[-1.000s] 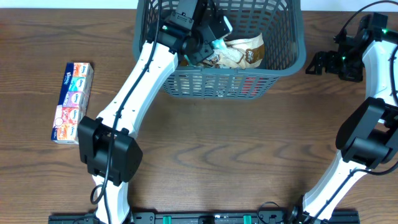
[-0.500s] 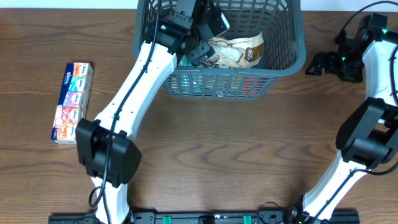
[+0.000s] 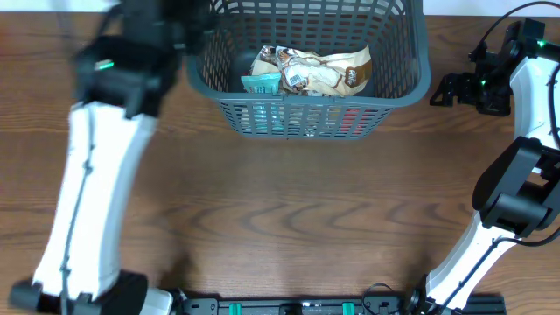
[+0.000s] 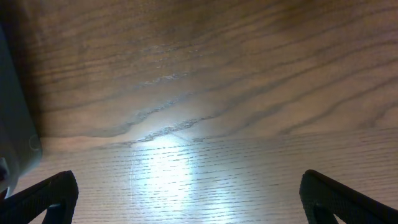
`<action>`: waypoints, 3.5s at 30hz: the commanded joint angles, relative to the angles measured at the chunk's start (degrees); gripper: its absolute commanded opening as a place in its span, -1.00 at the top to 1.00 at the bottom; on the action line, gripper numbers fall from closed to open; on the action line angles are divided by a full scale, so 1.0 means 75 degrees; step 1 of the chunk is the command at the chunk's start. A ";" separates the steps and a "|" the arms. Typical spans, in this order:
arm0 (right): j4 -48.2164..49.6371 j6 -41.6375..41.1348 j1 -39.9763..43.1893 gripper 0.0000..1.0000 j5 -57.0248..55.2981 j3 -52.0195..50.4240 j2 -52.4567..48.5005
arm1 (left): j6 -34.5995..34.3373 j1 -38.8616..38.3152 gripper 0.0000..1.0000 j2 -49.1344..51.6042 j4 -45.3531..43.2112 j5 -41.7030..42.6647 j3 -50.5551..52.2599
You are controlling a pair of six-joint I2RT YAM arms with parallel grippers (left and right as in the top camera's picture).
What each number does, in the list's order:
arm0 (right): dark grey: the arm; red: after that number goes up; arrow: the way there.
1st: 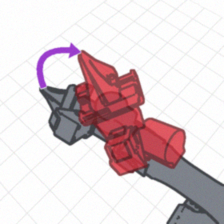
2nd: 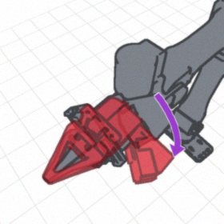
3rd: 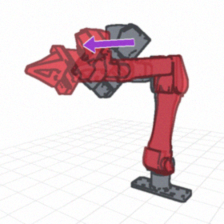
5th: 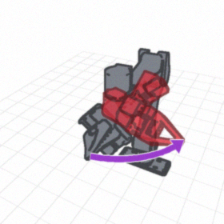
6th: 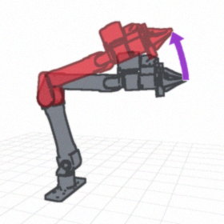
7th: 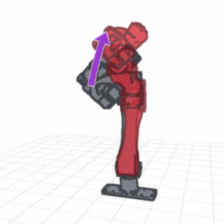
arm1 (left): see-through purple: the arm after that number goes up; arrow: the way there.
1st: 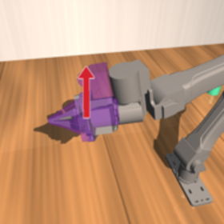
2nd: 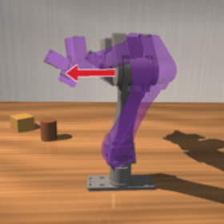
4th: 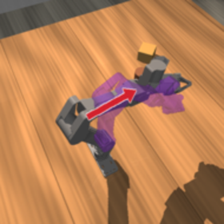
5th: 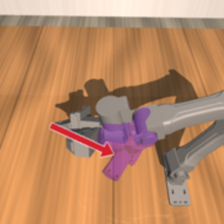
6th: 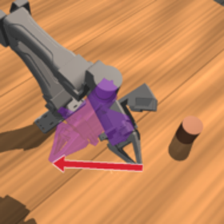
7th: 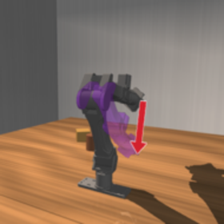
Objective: Pack container
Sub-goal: 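Carry the wipes over the basket and release them inside, then move the left gripper to the Kleenex tissue multi-pack, then close the left gripper on the tissue pack and lift it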
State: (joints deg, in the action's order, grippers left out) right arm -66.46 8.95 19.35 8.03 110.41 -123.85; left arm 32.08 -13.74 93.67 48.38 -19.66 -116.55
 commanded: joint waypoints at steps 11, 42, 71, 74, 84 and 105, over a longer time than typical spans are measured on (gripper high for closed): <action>0.0009 0.0195 -0.0035 -0.99 -0.0015 -0.0052 -0.0017 | -0.2838 0.4130 -0.97 -0.0417 0.2600 0.1311 0.0609; -0.0003 0.0251 -0.0035 -0.98 -0.0172 -0.0052 -0.0017 | -0.3124 0.4759 -0.97 0.3197 0.2457 0.2221 0.1591; -0.0038 0.0245 -0.0035 -0.98 -0.0303 -0.0052 -0.0017 | -0.0044 0.4861 -0.97 0.3346 0.2433 0.4960 0.1591; -0.0058 0.0245 -0.0035 -0.99 -0.0303 -0.0052 -0.0017 | 0.0102 0.5021 -0.97 0.3346 0.2532 0.4398 0.1591; -0.0067 0.0236 -0.0038 -0.99 -0.0300 -0.0052 -0.0017 | 0.0353 0.5193 -0.97 0.3532 0.2594 0.4068 0.1600; -0.0198 0.0189 -0.0035 -0.98 -0.0589 -0.0050 -0.0015 | 0.0434 0.5202 -0.97 0.4951 0.2221 0.3442 0.1600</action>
State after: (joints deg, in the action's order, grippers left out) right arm -67.88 9.96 19.35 5.45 110.41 -123.85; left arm 34.57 25.28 128.99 64.86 7.27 -104.49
